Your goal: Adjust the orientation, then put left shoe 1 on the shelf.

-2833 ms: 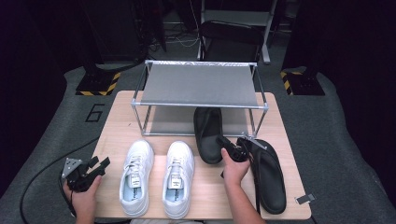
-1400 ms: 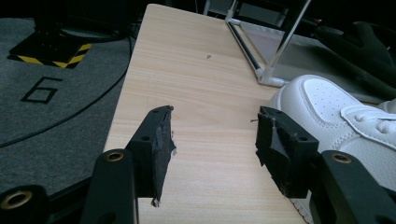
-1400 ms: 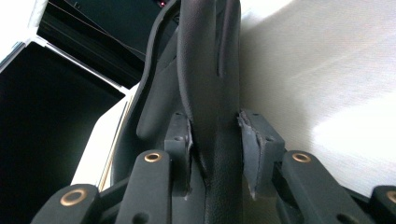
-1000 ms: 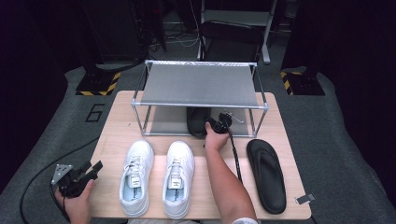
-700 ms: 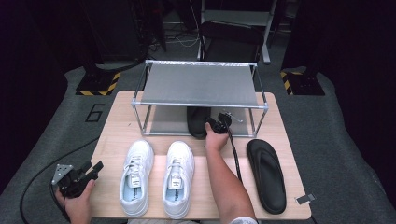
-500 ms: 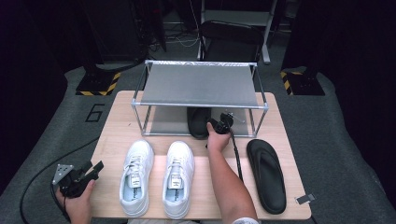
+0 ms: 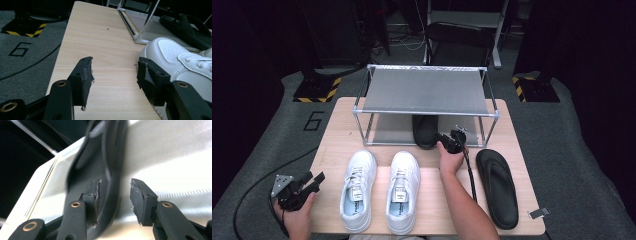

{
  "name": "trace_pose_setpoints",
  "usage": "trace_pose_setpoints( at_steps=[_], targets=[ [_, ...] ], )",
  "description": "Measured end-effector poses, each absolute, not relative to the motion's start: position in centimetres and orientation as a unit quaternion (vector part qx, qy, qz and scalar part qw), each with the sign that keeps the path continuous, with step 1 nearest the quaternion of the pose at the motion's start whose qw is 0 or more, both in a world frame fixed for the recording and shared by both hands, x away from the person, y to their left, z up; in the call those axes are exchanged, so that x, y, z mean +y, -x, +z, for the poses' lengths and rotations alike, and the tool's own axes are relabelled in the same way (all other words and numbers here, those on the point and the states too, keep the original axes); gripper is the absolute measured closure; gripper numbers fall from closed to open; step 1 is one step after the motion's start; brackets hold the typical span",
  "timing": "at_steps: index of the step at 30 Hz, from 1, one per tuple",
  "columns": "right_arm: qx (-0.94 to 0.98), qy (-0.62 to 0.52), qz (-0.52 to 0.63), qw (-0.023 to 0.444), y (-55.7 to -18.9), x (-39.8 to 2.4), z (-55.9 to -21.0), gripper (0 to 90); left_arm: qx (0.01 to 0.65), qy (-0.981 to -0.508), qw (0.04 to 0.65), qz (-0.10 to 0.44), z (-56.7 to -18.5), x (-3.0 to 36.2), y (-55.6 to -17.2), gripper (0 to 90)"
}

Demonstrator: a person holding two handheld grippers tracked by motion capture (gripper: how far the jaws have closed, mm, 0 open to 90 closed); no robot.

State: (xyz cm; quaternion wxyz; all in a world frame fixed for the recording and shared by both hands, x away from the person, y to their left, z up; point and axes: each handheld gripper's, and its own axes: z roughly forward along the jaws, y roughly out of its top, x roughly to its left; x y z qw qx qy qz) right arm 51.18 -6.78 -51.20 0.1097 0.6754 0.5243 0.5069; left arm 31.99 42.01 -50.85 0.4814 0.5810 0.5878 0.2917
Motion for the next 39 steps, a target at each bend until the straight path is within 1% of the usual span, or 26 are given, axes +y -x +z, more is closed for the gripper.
trace_pose_setpoints(
  at_steps=[1, 3, 5, 6, 8, 10, 13, 14, 16, 17, 18, 20, 22, 24, 27, 31, 32, 33, 35, 39],
  targets=[
    [0.524, -0.675, 0.507, 0.11, -51.2, -6.8, -51.2, 59.7, 0.588, -0.581, 0.481, 0.292, -50.8, 42.0, -32.0, 45.4],
    [0.546, -0.651, 0.511, 0.13, -49.0, -6.9, -50.4, 59.8, 0.586, -0.583, 0.482, 0.291, -50.8, 41.8, -32.1, 45.4],
    [0.559, -0.637, 0.514, 0.133, -48.5, -7.0, -50.2, 59.8, 0.586, -0.583, 0.481, 0.291, -50.7, 41.6, -32.1, 45.4],
    [0.578, -0.624, 0.506, 0.143, -47.1, -7.0, -49.5, 60.0, 0.583, -0.588, 0.479, 0.29, -50.7, 41.4, -32.1, 45.4],
    [0.599, -0.599, 0.506, 0.162, -45.7, -7.2, -48.7, 59.8, 0.581, -0.586, 0.482, 0.294, -50.7, 41.3, -32.2, 45.4],
    [0.61, -0.584, 0.508, 0.17, -44.2, -7.5, -48.0, 59.4, 0.583, -0.589, 0.479, 0.289, -50.7, 41.3, -32.3, 45.4],
    [0.633, -0.568, 0.498, 0.169, -42.5, -8.2, -47.7, 59.2, 0.584, -0.588, 0.48, 0.288, -50.8, 41.2, -32.4, 45.4],
    [0.633, -0.568, 0.498, 0.169, -42.5, -8.2, -47.7, 59.2, 0.583, -0.588, 0.48, 0.29, -50.9, 41.1, -32.5, 45.4],
    [0.653, -0.556, 0.488, 0.16, -40.7, -9.0, -47.7, 58.9, 0.581, -0.591, 0.479, 0.289, -50.8, 41.0, -32.5, 45.4],
    [0.653, -0.556, 0.488, 0.16, -40.7, -9.0, -47.7, 58.9, 0.581, -0.591, 0.479, 0.289, -50.8, 41.0, -32.5, 45.4],
    [0.66, -0.544, 0.489, 0.168, -39.3, -9.6, -47.7, 58.7, 0.582, -0.592, 0.478, 0.287, -50.8, 41.0, -32.4, 45.4],
    [0.669, -0.54, 0.477, 0.183, -38.1, -10.4, -47.7, 58.8, 0.582, -0.591, 0.478, 0.288, -50.8, 41.1, -32.3, 45.4],
    [0.667, -0.541, 0.476, 0.186, -37.1, -11.2, -47.8, 58.8, 0.584, -0.592, 0.477, 0.286, -50.8, 41.1, -32.4, 45.4],
    [0.667, -0.542, 0.475, 0.188, -36.6, -11.6, -47.8, 58.7, 0.584, -0.592, 0.477, 0.286, -50.8, 41.1, -32.4, 45.4],
    [0.671, -0.533, 0.476, 0.199, -35.1, -12.9, -47.9, 56.3, 0.581, -0.594, 0.476, 0.287, -50.8, 41.0, -32.3, 45.4],
    [0.669, -0.534, 0.476, 0.201, -34.3, -13.8, -47.9, 55.9, 0.583, -0.592, 0.476, 0.289, -50.8, 40.8, -32.4, 45.3],
    [0.669, -0.531, 0.475, 0.211, -33.7, -14.5, -47.8, 55.8, 0.583, -0.593, 0.474, 0.288, -50.8, 40.8, -32.4, 45.3],
    [0.669, -0.531, 0.473, 0.217, -33.4, -14.8, -47.8, 55.9, 0.583, -0.593, 0.474, 0.288, -50.8, 40.8, -32.4, 45.3],
    [0.671, -0.534, 0.471, 0.206, -33.0, -15.4, -47.7, 57.4, 0.584, -0.594, 0.473, 0.287, -50.9, 40.8, -32.4, 45.3],
    [0.672, -0.538, 0.455, 0.229, -32.1, -16.5, -47.7, 58.5, 0.584, -0.593, 0.474, 0.29, -50.8, 40.8, -32.3, 45.3]
  ],
)
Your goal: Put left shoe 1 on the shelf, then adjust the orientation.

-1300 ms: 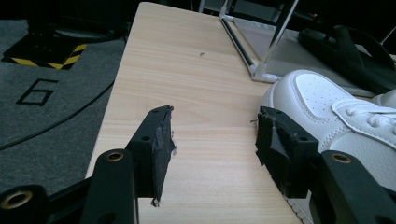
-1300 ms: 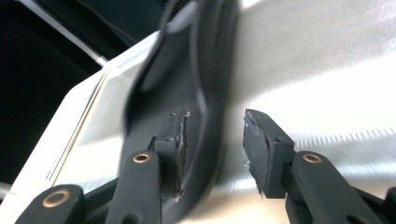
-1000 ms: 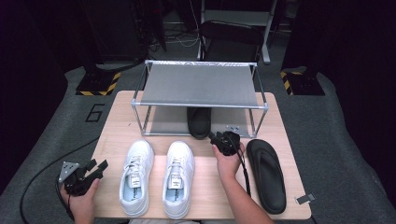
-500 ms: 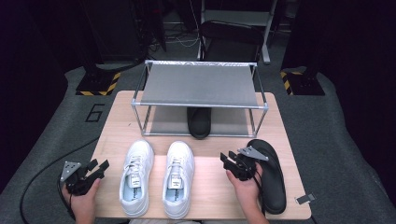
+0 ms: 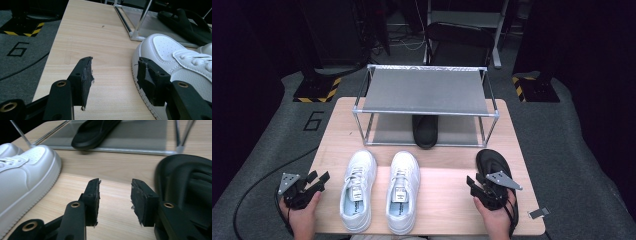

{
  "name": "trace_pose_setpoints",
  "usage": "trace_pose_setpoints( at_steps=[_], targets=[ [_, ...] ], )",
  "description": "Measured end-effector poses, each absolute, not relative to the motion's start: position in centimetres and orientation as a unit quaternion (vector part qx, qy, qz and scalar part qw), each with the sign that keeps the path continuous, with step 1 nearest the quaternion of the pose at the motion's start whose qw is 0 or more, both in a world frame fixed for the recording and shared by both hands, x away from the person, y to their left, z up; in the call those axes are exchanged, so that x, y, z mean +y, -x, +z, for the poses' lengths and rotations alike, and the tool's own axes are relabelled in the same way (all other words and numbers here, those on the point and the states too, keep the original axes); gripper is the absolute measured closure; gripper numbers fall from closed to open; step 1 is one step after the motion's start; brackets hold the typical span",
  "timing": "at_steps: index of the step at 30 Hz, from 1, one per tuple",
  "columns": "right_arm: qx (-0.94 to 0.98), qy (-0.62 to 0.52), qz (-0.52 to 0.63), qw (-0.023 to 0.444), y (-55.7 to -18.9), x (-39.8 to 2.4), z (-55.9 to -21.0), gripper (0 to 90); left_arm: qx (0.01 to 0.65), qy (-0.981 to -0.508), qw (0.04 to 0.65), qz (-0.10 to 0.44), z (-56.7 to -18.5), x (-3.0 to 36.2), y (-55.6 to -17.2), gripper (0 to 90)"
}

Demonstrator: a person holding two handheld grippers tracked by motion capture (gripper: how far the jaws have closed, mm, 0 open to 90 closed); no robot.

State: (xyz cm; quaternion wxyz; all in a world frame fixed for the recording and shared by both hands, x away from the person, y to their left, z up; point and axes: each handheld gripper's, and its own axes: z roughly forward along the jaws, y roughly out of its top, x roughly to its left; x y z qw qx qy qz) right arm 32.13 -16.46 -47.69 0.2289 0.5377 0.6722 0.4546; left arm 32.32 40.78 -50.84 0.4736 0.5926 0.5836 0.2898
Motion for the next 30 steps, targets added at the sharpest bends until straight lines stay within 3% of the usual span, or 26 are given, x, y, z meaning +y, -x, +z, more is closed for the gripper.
trace_pose_setpoints(
  at_steps=[9, 15, 20, 24, 30],
  targets=[
    [0.648, -0.569, 0.419, 0.285, -31.1, -18.9, -48.4, 59.9, 0.584, -0.591, 0.475, 0.29, -50.8, 40.8, -32.3, 45.3],
    [0.639, -0.592, 0.399, 0.288, -31.0, -20.3, -48.7, 61.9, 0.587, -0.584, 0.478, 0.293, -50.8, 41.0, -32.2, 45.3],
    [0.64, -0.606, 0.394, 0.26, -31.4, -20.8, -49.4, 64.9, 0.587, -0.585, 0.478, 0.291, -50.8, 41.1, -32.2, 45.3],
    [0.648, -0.61, 0.396, 0.224, -31.9, -20.5, -50.2, 81.0, 0.585, -0.589, 0.476, 0.289, -50.8, 41.1, -32.2, 45.3],
    [0.647, -0.612, 0.41, 0.198, -31.8, -19.6, -50.2, 82.5, 0.586, -0.59, 0.475, 0.289, -50.8, 41.0, -32.3, 45.3]
  ],
)
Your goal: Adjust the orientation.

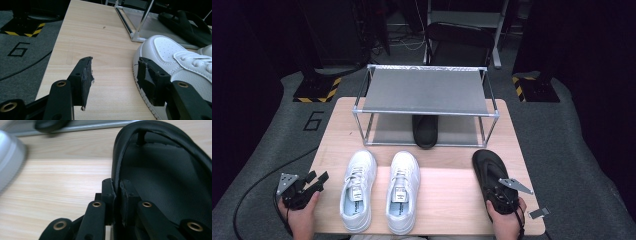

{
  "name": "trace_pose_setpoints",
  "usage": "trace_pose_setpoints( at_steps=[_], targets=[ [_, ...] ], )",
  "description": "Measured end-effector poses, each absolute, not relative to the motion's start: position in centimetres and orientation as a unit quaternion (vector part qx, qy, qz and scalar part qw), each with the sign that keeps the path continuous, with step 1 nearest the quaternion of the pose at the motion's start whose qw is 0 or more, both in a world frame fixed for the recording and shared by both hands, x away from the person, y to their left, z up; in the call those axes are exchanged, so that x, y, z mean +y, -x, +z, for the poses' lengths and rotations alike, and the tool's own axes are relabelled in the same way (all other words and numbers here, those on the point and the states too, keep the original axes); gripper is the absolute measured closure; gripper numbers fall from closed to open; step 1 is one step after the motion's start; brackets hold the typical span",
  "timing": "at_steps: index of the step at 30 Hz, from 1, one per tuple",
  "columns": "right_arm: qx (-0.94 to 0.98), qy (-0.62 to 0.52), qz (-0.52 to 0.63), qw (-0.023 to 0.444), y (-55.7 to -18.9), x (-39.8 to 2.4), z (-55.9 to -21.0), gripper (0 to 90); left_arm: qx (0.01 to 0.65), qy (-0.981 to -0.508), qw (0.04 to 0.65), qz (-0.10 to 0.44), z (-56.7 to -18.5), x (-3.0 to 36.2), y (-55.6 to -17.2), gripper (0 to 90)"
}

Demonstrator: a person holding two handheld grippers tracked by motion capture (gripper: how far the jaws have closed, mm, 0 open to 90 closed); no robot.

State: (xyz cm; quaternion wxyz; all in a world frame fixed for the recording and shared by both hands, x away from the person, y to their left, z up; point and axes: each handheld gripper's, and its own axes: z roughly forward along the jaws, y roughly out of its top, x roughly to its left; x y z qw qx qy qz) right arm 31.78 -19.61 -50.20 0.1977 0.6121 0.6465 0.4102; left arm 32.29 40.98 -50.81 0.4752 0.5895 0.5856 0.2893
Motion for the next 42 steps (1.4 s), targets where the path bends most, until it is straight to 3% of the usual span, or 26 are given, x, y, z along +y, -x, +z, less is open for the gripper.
trace_pose_setpoints(
  at_steps=[10, 16, 21, 25, 29, 42],
  targets=[
    [0.661, -0.578, 0.444, 0.18, -32.6, -15.5, -50.3, 82.4, 0.585, -0.59, 0.474, 0.292, -50.8, 40.8, -32.3, 45.5],
    [0.661, -0.553, 0.477, 0.175, -32.4, -15.5, -49.3, 66.7, 0.587, -0.588, 0.475, 0.292, -50.8, 41.0, -32.3, 45.5],
    [0.649, -0.567, 0.456, 0.223, -31.0, -19.2, -47.8, 56.0, 0.587, -0.584, 0.477, 0.294, -50.8, 41.0, -32.1, 45.5],
    [0.636, -0.587, 0.447, 0.228, -30.7, -21.6, -48.5, 54.6, 0.588, -0.581, 0.478, 0.297, -50.8, 41.1, -32.1, 45.5],
    [0.613, -0.621, 0.451, 0.188, -30.4, -23.7, -50.2, 54.7, 0.59, -0.581, 0.476, 0.296, -50.8, 41.1, -32.2, 45.5],
    [0.615, -0.625, 0.455, 0.158, -30.6, -23.9, -51.7, 59.1, 0.589, -0.58, 0.478, 0.298, -50.8, 41.2, -32.1, 45.5]
  ],
)
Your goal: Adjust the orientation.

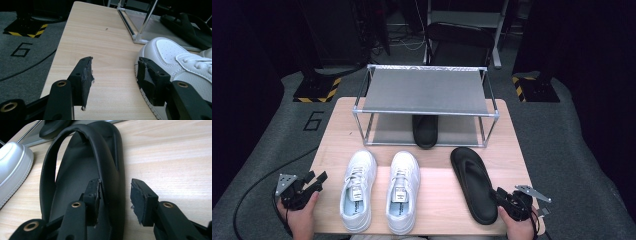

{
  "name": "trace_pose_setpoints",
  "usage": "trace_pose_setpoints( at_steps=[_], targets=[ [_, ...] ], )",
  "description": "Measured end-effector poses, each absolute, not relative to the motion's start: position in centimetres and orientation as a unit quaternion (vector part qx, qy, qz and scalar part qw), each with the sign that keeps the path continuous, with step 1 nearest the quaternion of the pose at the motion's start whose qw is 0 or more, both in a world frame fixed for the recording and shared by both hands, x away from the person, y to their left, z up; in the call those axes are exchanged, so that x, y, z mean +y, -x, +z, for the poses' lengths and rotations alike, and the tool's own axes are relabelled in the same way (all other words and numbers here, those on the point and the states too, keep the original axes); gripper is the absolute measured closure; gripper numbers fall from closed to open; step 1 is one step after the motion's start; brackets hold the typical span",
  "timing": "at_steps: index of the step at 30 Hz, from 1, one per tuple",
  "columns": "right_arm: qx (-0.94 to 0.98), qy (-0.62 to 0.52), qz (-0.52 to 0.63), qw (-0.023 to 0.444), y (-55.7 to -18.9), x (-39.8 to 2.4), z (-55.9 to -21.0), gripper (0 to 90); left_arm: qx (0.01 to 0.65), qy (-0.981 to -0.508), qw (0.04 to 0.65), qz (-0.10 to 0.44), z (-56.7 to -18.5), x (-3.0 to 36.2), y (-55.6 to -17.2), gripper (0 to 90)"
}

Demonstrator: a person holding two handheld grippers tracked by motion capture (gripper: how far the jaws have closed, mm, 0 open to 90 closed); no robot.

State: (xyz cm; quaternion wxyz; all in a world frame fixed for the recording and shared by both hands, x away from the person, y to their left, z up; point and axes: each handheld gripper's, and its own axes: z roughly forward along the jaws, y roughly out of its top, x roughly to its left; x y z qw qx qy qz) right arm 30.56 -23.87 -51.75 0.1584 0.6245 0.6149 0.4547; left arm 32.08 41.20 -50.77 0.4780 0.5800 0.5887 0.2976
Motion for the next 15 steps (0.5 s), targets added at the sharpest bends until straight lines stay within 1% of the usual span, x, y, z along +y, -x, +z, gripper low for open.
trace_pose_setpoints(
  at_steps=[3, 13, 15],
  targets=[
    [0.608, -0.631, 0.46, 0.142, -30.69, -23.95, -52.17, 57.8, 0.588, -0.581, 0.477, 0.297, -50.72, 41.21, -32.07, 45.5],
    [0.607, -0.632, 0.459, 0.143, -30.78, -23.96, -52.4, 55.4, 0.587, -0.581, 0.477, 0.3, -50.66, 41.13, -32.08, 45.5],
    [0.61, -0.63, 0.46, 0.137, -30.9, -23.97, -52.54, 55.4, 0.586, -0.582, 0.477, 0.3, -50.64, 41.21, -32.06, 45.5]
  ],
)
